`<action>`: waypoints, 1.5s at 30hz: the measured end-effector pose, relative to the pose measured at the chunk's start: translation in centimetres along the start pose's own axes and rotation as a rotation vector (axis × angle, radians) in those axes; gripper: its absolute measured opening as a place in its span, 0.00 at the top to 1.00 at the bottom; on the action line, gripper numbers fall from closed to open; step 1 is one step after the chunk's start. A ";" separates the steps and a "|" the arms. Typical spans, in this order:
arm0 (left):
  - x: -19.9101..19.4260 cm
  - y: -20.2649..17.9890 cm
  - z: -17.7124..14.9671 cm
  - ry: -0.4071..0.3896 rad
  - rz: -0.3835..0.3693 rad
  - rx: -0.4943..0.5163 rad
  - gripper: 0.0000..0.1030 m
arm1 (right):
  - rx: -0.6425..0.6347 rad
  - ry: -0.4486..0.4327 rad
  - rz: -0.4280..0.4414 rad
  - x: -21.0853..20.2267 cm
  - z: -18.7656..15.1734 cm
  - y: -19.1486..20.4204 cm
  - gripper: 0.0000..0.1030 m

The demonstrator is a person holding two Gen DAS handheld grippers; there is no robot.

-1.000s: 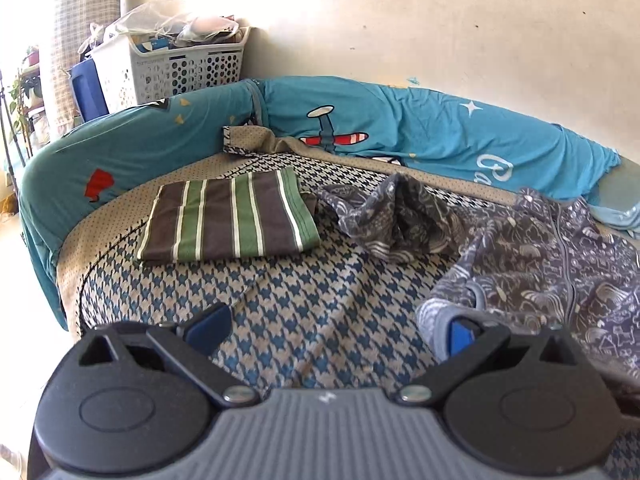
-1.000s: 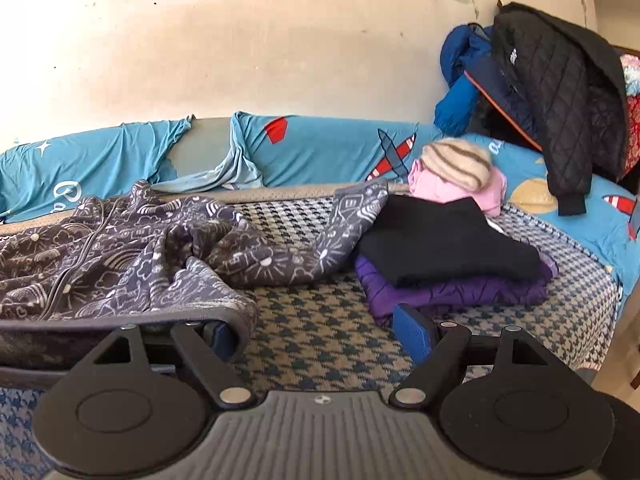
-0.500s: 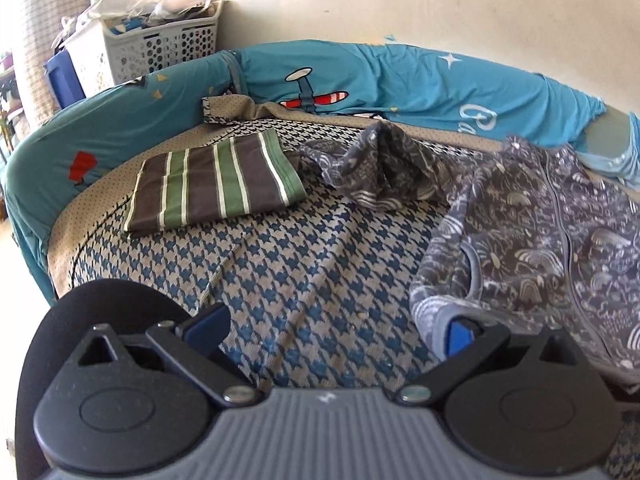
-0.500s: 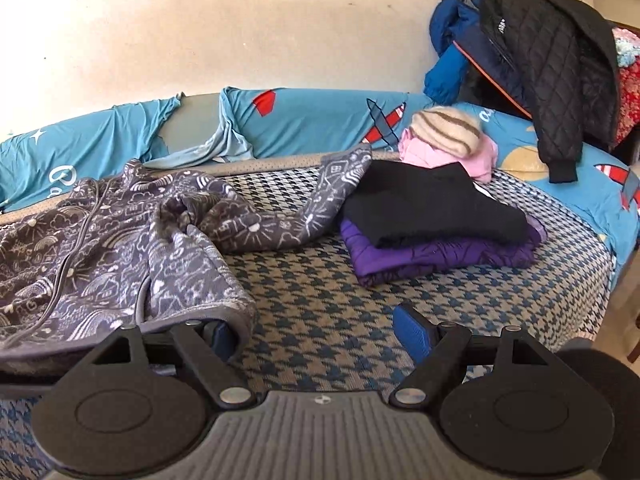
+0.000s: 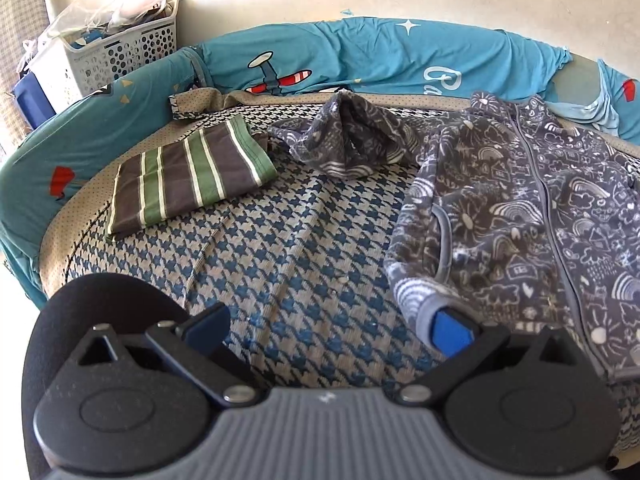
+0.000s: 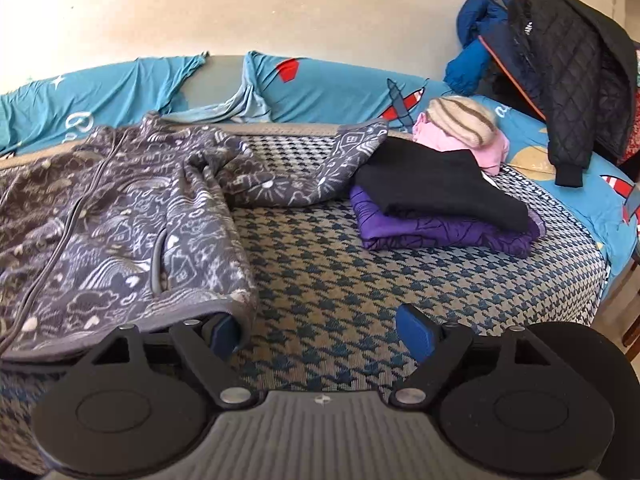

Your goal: Fold clothes

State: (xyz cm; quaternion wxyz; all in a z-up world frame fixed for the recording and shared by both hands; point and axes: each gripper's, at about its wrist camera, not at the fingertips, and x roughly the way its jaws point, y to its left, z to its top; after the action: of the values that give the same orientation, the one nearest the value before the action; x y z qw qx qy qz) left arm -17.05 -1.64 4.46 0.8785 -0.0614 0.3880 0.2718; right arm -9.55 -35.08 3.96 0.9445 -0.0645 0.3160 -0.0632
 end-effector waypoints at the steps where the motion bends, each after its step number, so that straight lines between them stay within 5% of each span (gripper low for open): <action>1: -0.2 0.0 0.0 -0.001 -0.005 0.001 0.00 | -0.002 0.005 0.010 0.0 0.0 -0.1 0.20; 19: -1.1 1.5 -0.9 0.084 -0.019 -0.034 0.00 | -0.033 0.003 0.086 -2.4 -0.9 -0.4 0.15; 24: -2.5 2.0 -1.2 0.045 -0.045 -0.062 0.00 | -0.012 -0.056 0.117 -3.1 -0.9 -0.7 0.16; 30: -3.9 1.2 0.0 -0.047 -0.087 -0.050 0.00 | -0.038 -0.112 0.189 -3.4 -0.5 0.1 0.29; 35: -2.8 -0.4 0.7 -0.051 -0.160 -0.045 0.00 | -0.053 -0.106 0.259 -2.3 -0.2 1.5 0.51; 45: 0.4 -5.9 0.9 -0.030 -0.287 0.052 0.00 | -0.061 -0.011 0.349 0.6 0.3 4.6 0.54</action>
State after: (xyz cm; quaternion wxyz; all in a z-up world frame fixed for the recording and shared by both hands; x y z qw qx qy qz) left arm -13.22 -6.16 4.20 0.9154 -0.0895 0.3690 0.1340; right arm -8.51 -30.67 3.10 0.9404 -0.0377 0.3189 0.1119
